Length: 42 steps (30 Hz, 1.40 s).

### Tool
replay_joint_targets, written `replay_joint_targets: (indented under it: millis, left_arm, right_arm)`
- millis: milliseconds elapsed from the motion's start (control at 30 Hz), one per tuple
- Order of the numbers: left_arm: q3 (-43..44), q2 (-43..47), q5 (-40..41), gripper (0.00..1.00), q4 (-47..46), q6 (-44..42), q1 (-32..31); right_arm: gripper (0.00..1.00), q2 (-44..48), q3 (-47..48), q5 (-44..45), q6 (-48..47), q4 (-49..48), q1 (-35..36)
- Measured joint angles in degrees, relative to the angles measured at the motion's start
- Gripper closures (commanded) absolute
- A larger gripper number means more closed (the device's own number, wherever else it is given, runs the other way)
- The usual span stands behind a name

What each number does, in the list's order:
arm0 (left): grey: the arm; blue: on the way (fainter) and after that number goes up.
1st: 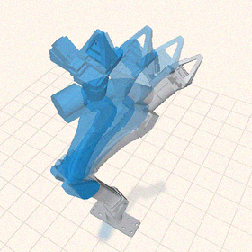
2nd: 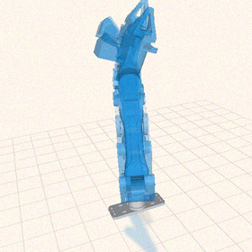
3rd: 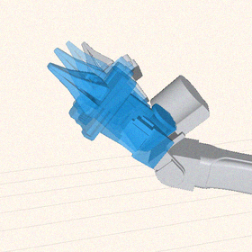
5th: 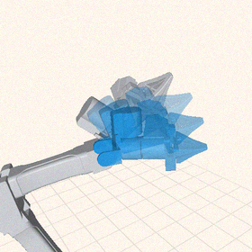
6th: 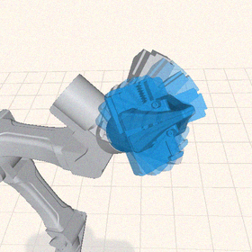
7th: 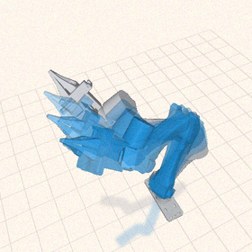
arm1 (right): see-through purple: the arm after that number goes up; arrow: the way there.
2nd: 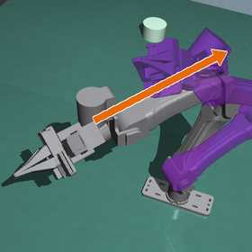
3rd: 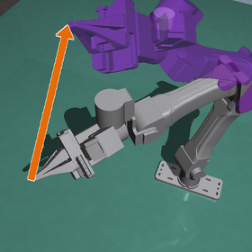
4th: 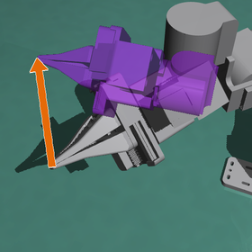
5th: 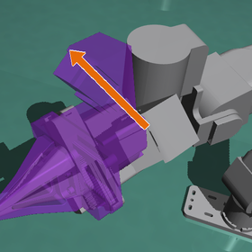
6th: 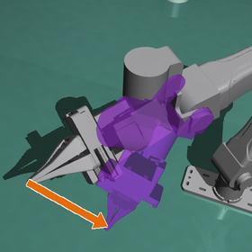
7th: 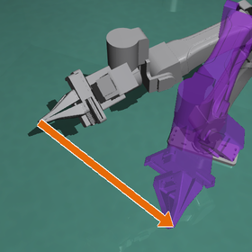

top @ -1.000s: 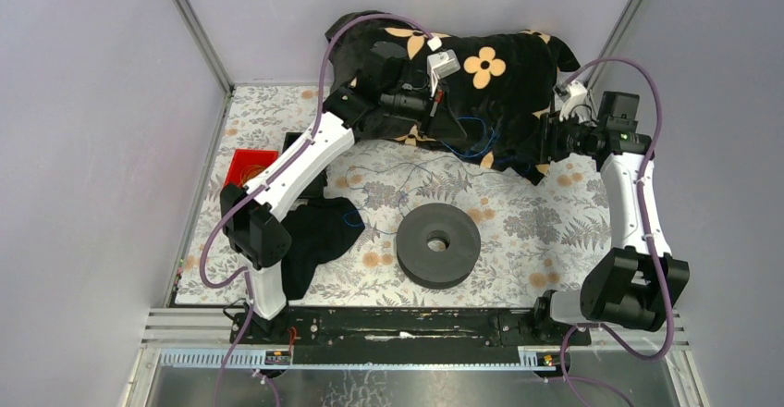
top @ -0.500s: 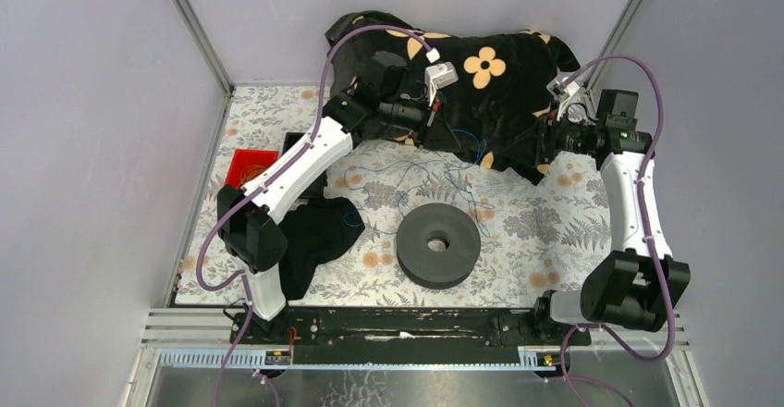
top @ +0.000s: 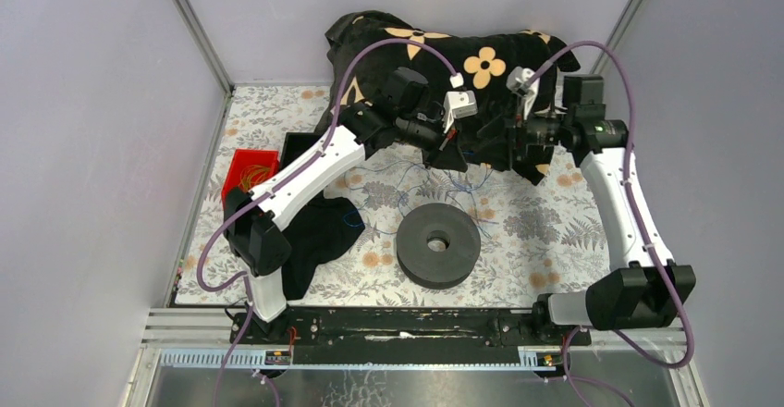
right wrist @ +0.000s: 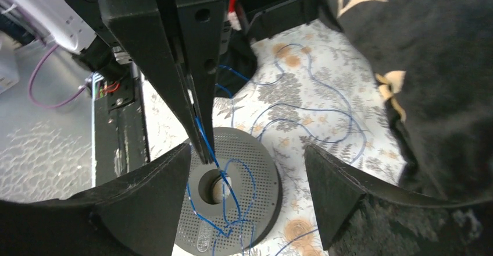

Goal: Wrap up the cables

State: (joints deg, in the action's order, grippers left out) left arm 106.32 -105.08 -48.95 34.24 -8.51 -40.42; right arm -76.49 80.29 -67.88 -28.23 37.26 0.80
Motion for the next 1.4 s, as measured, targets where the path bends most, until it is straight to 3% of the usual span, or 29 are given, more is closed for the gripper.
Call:
replay_joint_targets:
  millis: [200, 400, 533, 700, 800, 900, 1033, 1167, 1400]
  left_arm:
    - [0.0, -0.2, -1.1, 1.00, 1.4, -1.9, -0.1]
    - [0.0, -0.2, -1.5, 1.00, 2.0, -2.8, -0.1]
    - [-0.1, -0.2, -1.6, 0.89, 2.3, -3.2, 0.0]
    - [-1.0, -0.1, -3.9, 0.57, 1.4, -2.3, 1.3]
    - [-5.3, 0.9, -6.3, 0.38, -3.3, 2.4, 3.5]
    - [-13.1, 3.3, -7.7, 0.28, -12.5, 11.3, 6.1]
    - [-20.7, 5.1, -8.7, 0.27, -25.9, 25.4, 8.5]
    - [-26.2, 5.3, -9.6, 0.33, -41.0, 38.7, 8.8]
    - [-28.9, 5.3, -10.0, 0.60, -55.0, 51.0, 10.1]
  right_arm:
    - [0.42, -3.3, 0.0, 0.2, -4.6, 3.2, 4.8]
    - [0.98, -3.3, 0.0, -0.9, -7.4, 4.9, 5.2]
    - [1.00, -3.3, 0.0, -1.2, -7.8, 6.5, 5.2]
    - [1.00, -2.9, -0.1, 0.0, -3.0, 3.9, 5.2]
    - [1.00, -1.0, -1.3, 1.9, 4.7, -2.7, 5.2]
    - [1.00, 1.3, -2.6, 3.6, 12.9, -9.5, 5.2]
    - [1.00, 2.1, -2.8, 5.4, 22.4, -17.8, 5.2]
    - [1.00, 2.1, -3.4, 7.3, 28.8, -22.3, 5.2]
    - [1.00, 2.1, -4.9, 8.4, 33.4, -25.5, 5.2]
